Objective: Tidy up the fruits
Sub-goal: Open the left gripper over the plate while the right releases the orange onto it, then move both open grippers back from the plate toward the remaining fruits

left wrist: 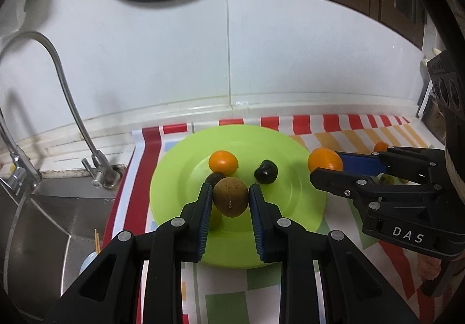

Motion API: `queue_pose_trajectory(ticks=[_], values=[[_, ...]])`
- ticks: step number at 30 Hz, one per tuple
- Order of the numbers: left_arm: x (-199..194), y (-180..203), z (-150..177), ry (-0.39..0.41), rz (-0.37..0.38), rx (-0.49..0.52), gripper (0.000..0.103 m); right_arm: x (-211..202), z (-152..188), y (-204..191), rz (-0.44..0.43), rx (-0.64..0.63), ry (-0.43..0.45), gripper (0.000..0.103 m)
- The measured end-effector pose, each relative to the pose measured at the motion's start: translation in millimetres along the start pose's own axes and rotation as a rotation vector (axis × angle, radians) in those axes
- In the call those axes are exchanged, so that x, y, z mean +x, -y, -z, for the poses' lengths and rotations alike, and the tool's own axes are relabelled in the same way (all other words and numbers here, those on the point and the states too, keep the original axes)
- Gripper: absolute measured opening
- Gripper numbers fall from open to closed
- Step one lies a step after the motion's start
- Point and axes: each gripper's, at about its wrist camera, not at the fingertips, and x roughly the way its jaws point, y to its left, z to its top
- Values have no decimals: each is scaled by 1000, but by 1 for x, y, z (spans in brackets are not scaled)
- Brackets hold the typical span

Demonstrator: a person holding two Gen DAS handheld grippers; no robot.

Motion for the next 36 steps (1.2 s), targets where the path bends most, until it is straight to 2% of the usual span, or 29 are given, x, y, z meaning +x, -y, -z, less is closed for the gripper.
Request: queue_pose_trajectory(ticks=[14, 16, 18, 20, 25, 29, 36], values=[[27, 1, 3, -34, 29, 28, 26, 35, 1, 11, 1, 4, -52, 32], [26, 2, 2, -26, 17, 35, 30, 36, 0, 12, -1, 6, -49, 33], [24, 1, 1, -23, 12, 27, 40, 34, 0, 12, -2, 9, -45, 35], [19, -1, 1, -22, 5, 15, 40, 31, 0, 13, 8, 13, -35, 42], [2, -3, 1, -3, -8, -10, 40, 14, 2, 11, 29, 5, -7, 42], [-17, -1, -2, 23, -6, -34, 53, -6, 3, 7, 38, 2, 23, 42], [-54, 15, -4, 81, -14, -35, 63, -46, 6, 4, 59, 18, 76, 42]])
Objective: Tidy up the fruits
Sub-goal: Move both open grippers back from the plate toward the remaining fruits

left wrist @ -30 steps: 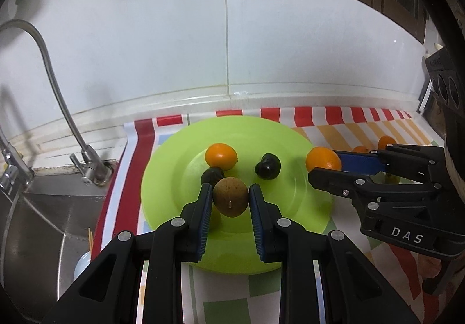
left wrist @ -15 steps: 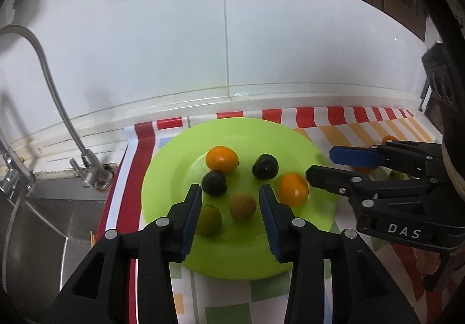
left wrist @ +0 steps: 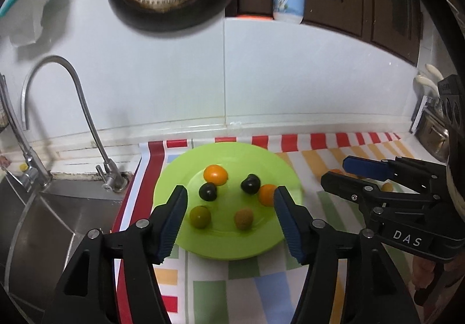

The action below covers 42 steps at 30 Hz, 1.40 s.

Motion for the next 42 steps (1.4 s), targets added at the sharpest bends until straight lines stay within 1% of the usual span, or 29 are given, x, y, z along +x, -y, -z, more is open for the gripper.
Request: queue_pose_trajectory(ticks=[4, 7, 13, 15, 18, 20, 22, 31, 37, 42], values=[[-18, 10, 3, 22, 3, 1, 66, -25, 4, 1, 30, 5, 25, 43], [-30, 18, 5, 30, 17, -1, 68, -43, 8, 4, 56, 17, 40, 49], [-51, 35, 8, 55, 39, 8, 72, -78, 19, 8, 116, 27, 72, 49], [-57, 41, 9, 61, 49, 15, 75, -88, 23, 10, 129, 28, 79, 49], [-64, 51, 12, 70, 61, 34, 76, -101, 29, 13, 142, 45, 86, 50], [-68, 58, 13, 74, 61, 45, 76, -110, 34, 17, 156, 58, 93, 54], [-71, 65, 14, 78, 78, 55, 76, -118, 39, 20, 176, 67, 99, 54], [-78, 96, 14, 116, 132, 116, 76, -147, 55, 42, 249, 125, 115, 54], [-74, 114, 9, 123, 172, 143, 76, -160, 62, 56, 294, 139, 125, 54], [-63, 130, 4, 121, 199, 158, 76, -162, 63, 71, 304, 147, 124, 54]])
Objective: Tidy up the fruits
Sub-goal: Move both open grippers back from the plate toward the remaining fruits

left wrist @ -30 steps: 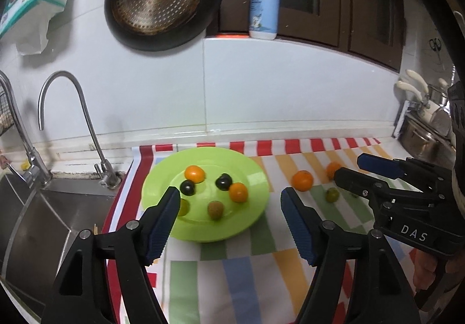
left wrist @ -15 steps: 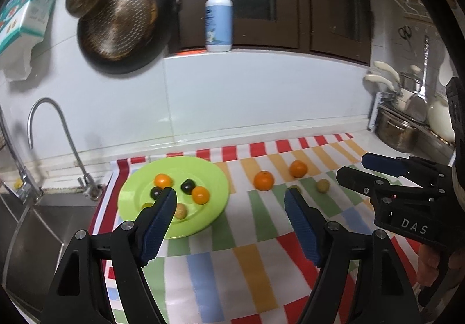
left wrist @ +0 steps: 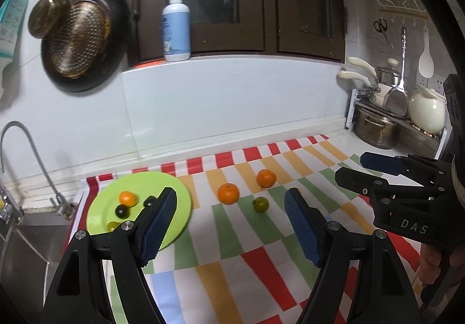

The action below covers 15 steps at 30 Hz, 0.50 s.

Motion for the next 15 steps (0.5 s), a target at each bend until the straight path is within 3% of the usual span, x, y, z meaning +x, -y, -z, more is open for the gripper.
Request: queue_pose_trajectory(ticks=[15], values=[[46, 27, -1, -37, 58, 44, 76, 28, 6, 32, -4, -9, -48, 54]])
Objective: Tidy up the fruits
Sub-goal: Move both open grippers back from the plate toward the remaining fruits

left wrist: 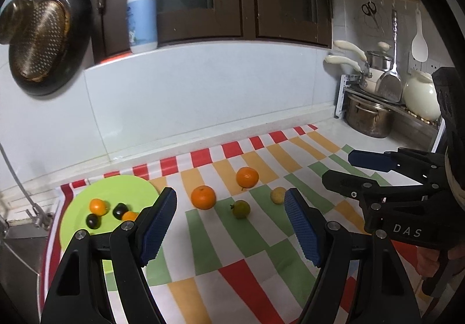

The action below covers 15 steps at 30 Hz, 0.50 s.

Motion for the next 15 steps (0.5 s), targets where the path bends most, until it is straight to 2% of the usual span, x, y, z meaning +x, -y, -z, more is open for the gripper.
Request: queue_pose_trajectory(ticks=[10, 15], values=[[43, -1, 6, -59, 34, 14, 75, 35, 5, 11, -7, 9, -49, 54], [67, -2, 11, -102, 57, 33, 69, 54, 9, 15, -11, 15, -81, 54]])
